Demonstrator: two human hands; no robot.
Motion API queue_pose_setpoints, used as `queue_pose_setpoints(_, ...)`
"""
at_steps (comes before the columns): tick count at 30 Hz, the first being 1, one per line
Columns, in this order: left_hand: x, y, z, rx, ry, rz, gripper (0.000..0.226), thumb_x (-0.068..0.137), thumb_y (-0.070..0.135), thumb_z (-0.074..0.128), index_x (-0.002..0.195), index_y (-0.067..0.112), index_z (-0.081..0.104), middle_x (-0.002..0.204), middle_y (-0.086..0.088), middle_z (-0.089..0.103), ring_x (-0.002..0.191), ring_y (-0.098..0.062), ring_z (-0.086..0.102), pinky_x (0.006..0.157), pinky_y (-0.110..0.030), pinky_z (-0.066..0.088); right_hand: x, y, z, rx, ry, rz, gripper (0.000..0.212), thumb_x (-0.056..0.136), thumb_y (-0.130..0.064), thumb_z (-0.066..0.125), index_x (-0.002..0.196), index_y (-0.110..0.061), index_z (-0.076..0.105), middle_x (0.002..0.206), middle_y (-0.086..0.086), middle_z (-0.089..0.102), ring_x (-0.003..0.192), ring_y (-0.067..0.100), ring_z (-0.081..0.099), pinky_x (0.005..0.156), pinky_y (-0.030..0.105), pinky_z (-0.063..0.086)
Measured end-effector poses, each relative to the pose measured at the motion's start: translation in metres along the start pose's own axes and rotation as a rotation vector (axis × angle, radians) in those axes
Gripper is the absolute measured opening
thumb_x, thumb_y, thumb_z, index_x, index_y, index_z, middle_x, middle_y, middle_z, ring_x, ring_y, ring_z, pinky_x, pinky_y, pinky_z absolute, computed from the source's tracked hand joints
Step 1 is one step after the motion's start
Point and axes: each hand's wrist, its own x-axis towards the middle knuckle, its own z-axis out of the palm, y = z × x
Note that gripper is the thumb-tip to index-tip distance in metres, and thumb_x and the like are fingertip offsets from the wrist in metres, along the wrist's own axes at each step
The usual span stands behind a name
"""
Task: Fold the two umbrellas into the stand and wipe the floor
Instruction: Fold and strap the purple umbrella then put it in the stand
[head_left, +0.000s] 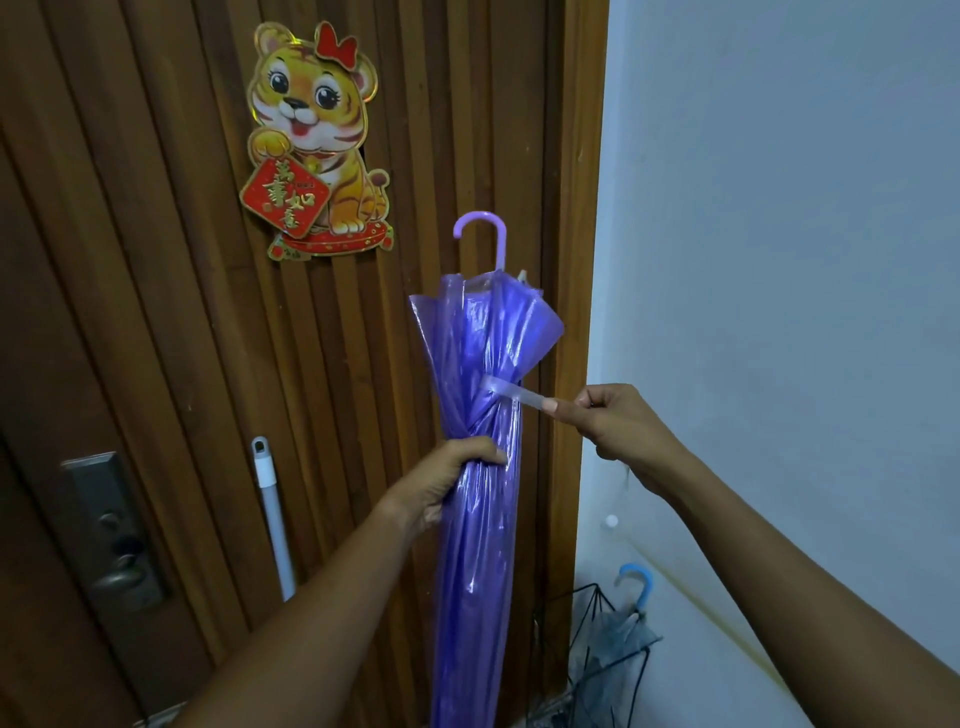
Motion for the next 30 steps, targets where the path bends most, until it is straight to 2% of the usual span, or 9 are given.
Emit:
queue_pose_setpoints(4,-0.004,0.003,0.009,-0.070,-0.186,-0.041,0.038,0.052,0.012,0.071,0.088,-0.001,0.066,0.077,-0.017,0.064,0.066,-0.027,0.065,0.069,-0.036,0.055,0.006,0.006,0.002,0.152,-0.070,0.019,0.045,0.078,-0.046,0.081,0.066,-0.016,0.050,0.057,-0.001,0.040,0.049,0.012,0.028,0.046,0.024,0.024)
queue_pose_setpoints(8,-0.009,0.010,0.029,-0.212,-0.457,-0.042,0.037,0.061,0.015,0.070,0.094,0.001,0.062,0.080,-0.010,0.064,0.070,-0.025,0.063,0.084,-0.042,0.049,0.009,0.005,0.007,0.410,-0.326,0.037,0.045,0.079,-0.050,0.077,0.103,-0.014,0.064,0.073,-0.002,0.063,0.057,0.011,0.043,0.051,0.026,0.023)
queue_pose_setpoints(11,-0.012,0.013,0.034,-0.204,-0.545,-0.058,0.038,0.064,0.016,0.067,0.097,-0.001,0.061,0.084,-0.013,0.067,0.079,-0.030,0.065,0.091,-0.044,0.045,0.008,0.001,0.002,0.667,-0.498,0.048,0.033,0.082,-0.038,0.079,0.106,-0.019,0.067,0.058,-0.009,0.054,0.042,0.001,0.035,0.041,0.017,0.016)
queue_pose_setpoints(14,-0.013,0.017,0.031,-0.103,-0.572,-0.071,0.046,0.072,0.015,0.063,0.112,-0.006,0.058,0.102,-0.020,0.066,0.102,-0.036,0.061,0.099,-0.047,0.043,0.003,-0.006,0.002,0.702,-0.435,0.005,0.037,0.092,-0.016,0.063,0.127,-0.012,0.052,0.074,-0.002,0.068,0.047,0.002,0.054,0.037,0.012,0.030)
queue_pose_setpoints(17,-0.013,0.019,0.024,-0.032,-0.368,-0.075,0.058,0.075,0.025,0.072,0.126,0.001,0.058,0.113,-0.019,0.065,0.103,-0.032,0.063,0.097,-0.045,0.048,-0.001,-0.015,0.002,0.590,-0.234,-0.038,0.043,0.089,-0.006,0.071,0.126,-0.008,0.049,0.100,0.011,0.074,0.070,0.019,0.074,0.050,0.024,0.054)
queue_pose_setpoints(21,-0.012,0.007,0.029,0.338,-0.079,0.109,0.073,0.073,0.044,0.080,0.138,0.032,0.049,0.127,0.002,0.066,0.113,-0.018,0.066,0.096,-0.041,0.053,0.000,-0.013,0.005,0.248,0.071,-0.107,0.048,0.082,-0.011,0.081,0.111,-0.008,0.043,0.100,0.017,0.074,0.074,0.021,0.077,0.061,0.029,0.061)
queue_pose_setpoints(25,0.004,-0.009,0.055,0.470,0.121,0.409,0.104,0.057,0.029,0.095,0.144,0.031,0.038,0.133,0.009,0.061,0.121,-0.010,0.061,0.099,-0.037,0.053,0.001,-0.007,0.019,0.092,0.120,-0.201,0.050,0.074,-0.031,0.086,0.102,-0.024,0.046,0.107,0.011,0.070,0.091,0.023,0.075,0.077,0.045,0.064)
queue_pose_setpoints(27,0.009,-0.010,0.062,0.401,0.219,0.513,0.090,0.062,0.015,0.091,0.139,0.024,0.046,0.125,0.005,0.066,0.112,-0.011,0.066,0.090,-0.031,0.058,0.003,-0.013,0.019,0.056,0.089,-0.217,0.049,0.075,-0.029,0.086,0.101,-0.023,0.046,0.107,0.008,0.071,0.093,0.020,0.075,0.076,0.044,0.064)
queue_pose_setpoints(30,0.009,-0.005,0.066,0.411,0.330,0.509,0.059,0.070,0.003,0.081,0.122,0.020,0.058,0.106,-0.002,0.071,0.093,-0.015,0.072,0.075,-0.025,0.060,0.002,-0.023,0.009,0.015,0.019,-0.240,0.047,0.081,-0.023,0.083,0.107,-0.013,0.045,0.109,0.006,0.071,0.090,0.015,0.075,0.074,0.034,0.064)
